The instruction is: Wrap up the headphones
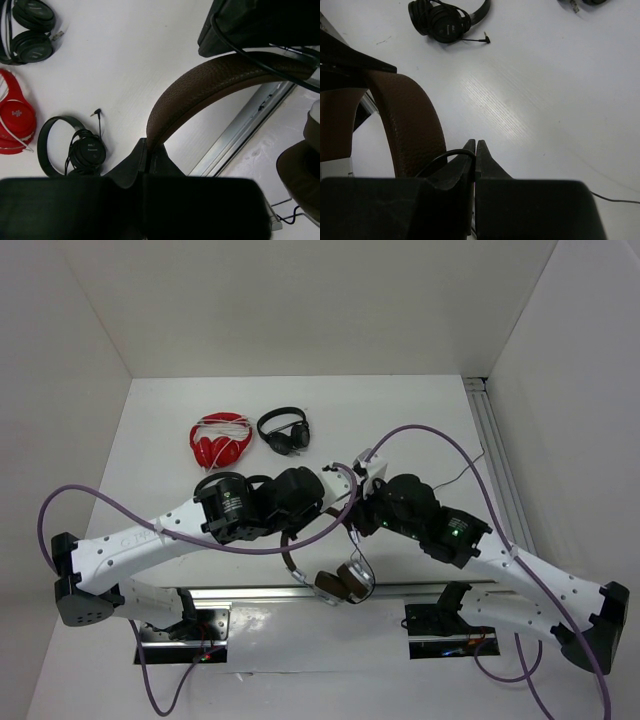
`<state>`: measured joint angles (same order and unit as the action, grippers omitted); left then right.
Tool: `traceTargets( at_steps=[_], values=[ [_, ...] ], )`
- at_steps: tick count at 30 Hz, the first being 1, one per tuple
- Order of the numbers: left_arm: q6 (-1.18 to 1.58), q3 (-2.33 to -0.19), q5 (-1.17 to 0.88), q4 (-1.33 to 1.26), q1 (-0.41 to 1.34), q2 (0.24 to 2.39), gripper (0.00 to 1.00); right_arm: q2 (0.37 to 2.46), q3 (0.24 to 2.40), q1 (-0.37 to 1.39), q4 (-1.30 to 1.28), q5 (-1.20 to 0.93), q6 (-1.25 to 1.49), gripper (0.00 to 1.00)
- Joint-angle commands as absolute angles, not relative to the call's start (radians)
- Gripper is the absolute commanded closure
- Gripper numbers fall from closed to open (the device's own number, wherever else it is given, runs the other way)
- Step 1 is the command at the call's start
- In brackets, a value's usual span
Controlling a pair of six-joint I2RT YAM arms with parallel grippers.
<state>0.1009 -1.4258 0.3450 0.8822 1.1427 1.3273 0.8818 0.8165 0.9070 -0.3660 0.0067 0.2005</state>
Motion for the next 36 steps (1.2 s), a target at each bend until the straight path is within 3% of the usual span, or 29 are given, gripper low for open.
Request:
traceTargets(
  at_steps=[1,14,22,29,32,36],
  values=[
    [0.121,-1.486,0.426,0.810,1.149,1.310,1.00,0.916,0.813,0.945,-0.287,0.015,0.199,1.00],
    [0.161,-1.442,0.434,0.687,1.149,1.055,1.00,0.916,0.775,0.980,-0.166,0.060,0.209,0.99],
    [0.268,-1.465,0.454,0.707,1.149,1.017,1.00,0.943,0.646,0.980,0.191,-0.116,0.209,0.83],
    [0.405,-1.465,0.629,0.707,1.149,0.943,1.00,1.118,0.500,0.942,0.515,-0.172,0.264,0.72],
    [0.455,-1.495,0.704,0.762,1.149,0.930,1.00,1.169,0.364,0.891,0.756,-0.219,0.354,0.62],
    [0.552,-1.572,0.835,0.875,1.149,0.942,1.00,1.242,0.304,0.861,0.902,-0.244,0.377,0.62]
  ],
)
